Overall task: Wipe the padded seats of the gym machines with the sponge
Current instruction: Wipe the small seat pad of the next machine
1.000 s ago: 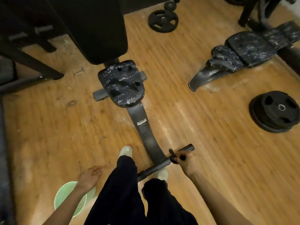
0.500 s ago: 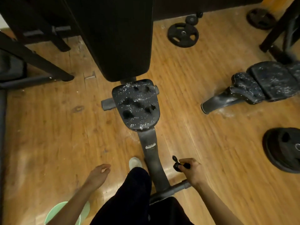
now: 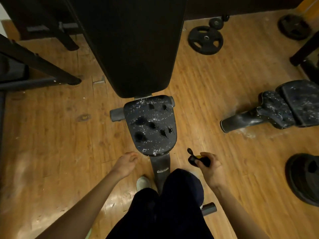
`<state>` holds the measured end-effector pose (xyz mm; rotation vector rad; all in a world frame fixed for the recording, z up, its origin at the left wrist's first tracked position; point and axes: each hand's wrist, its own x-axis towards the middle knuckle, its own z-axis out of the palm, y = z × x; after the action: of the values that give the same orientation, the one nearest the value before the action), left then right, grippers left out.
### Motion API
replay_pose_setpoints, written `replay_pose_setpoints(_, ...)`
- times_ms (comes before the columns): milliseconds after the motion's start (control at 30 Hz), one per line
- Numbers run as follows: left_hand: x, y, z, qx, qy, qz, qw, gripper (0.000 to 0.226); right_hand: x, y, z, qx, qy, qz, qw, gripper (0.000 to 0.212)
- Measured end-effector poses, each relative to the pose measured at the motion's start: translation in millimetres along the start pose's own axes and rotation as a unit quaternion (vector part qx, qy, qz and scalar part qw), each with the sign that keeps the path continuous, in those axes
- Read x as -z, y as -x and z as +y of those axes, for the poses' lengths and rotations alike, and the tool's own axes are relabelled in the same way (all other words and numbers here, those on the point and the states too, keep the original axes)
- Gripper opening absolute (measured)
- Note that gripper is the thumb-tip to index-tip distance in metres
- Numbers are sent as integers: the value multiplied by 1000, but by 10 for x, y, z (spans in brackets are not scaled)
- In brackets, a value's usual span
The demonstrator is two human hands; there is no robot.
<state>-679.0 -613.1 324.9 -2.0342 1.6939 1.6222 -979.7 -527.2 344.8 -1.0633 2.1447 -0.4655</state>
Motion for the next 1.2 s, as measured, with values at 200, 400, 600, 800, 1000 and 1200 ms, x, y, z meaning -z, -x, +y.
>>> replay_pose_setpoints(200,-84,-292,206,2,40,16,999,31,-43,-751,-412,68,15,-41,997,32)
replay_pose_setpoints(400,-58,-845,287,52,101,80,990,33,-316,-1540,-750,152,20,-74,985,36)
replay_pose_setpoints(600,-171,-1493,379,34,99,148,984,34,-738,-2204,-910,205,0,-72,976,37)
replay_pose_setpoints(800,-283,-2024,336,-9,75,195,978,42,-1160,-2683,-924,214,-42,-31,975,39)
replay_pose_setpoints(1000,-301,-2389,198,-70,23,269,960,49,-1627,-3174,-975,243,2,51,969,44)
replay_pose_setpoints(1200,-424,-2639,10,-147,-61,299,941,57,-1946,-3473,-872,314,87,42,944,48)
